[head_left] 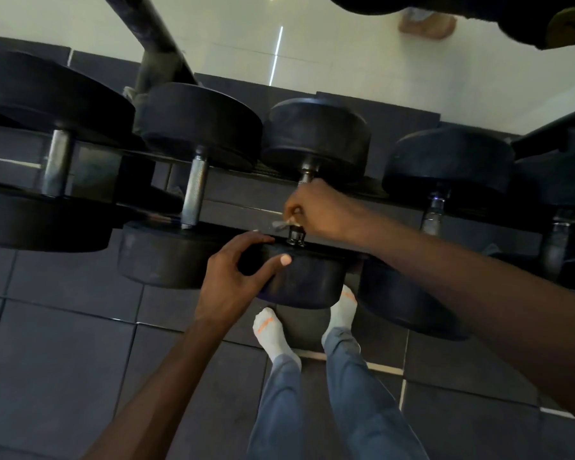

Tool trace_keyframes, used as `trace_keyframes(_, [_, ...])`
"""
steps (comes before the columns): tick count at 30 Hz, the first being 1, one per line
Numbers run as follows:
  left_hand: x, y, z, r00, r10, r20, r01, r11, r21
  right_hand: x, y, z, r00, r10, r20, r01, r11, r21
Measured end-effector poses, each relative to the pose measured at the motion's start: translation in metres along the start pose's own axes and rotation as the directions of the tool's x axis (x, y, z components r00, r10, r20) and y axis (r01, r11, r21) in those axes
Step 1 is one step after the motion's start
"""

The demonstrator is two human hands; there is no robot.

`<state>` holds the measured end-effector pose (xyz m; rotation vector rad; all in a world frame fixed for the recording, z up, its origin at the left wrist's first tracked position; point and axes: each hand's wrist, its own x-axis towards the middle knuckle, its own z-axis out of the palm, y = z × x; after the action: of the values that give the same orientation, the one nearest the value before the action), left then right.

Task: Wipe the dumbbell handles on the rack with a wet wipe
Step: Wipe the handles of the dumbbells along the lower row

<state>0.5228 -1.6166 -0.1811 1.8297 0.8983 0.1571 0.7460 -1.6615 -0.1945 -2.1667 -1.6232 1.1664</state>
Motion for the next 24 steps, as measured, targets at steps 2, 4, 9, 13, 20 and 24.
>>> trace_keyframes(2, [0.001, 0.000, 0.001, 1.000, 0.007, -0.001, -0.007, 1.000, 0.002, 0.011, -0.026, 0.006, 0.989, 0.018, 0.150, 0.015, 0.976, -0.216])
trace_keyframes(4, [0.001, 0.000, 0.001, 1.000, 0.006, -0.007, -0.006, 1.000, -0.001, 0.018, -0.044, 0.010, 0.964, 0.064, 0.259, 0.023, 0.946, -0.323])
trace_keyframes(9, [0.001, 0.002, 0.000, 1.000, 0.021, -0.004, -0.021, 1.000, 0.004, 0.024, -0.043, 0.001, 0.948, 0.062, 0.312, 0.050, 0.940, -0.339])
trace_keyframes(13, [0.000, 0.000, -0.001, 1.000, 0.026, 0.012, -0.026, 1.000, 0.015, 0.008, -0.017, -0.006, 0.966, -0.068, 0.249, 0.110, 0.981, -0.160])
trace_keyframes(20, [-0.001, 0.042, 0.016, 0.988, 0.149, -0.048, -0.145, 0.986, 0.079, -0.069, 0.052, -0.013, 0.975, 0.196, -0.104, -0.099, 0.804, 0.587])
trace_keyframes(24, [0.000, 0.077, 0.060, 0.979, 0.205, 0.021, -0.205, 0.978, 0.027, -0.119, 0.082, -0.010, 0.896, 0.395, -0.201, -0.094, 0.612, 0.786])
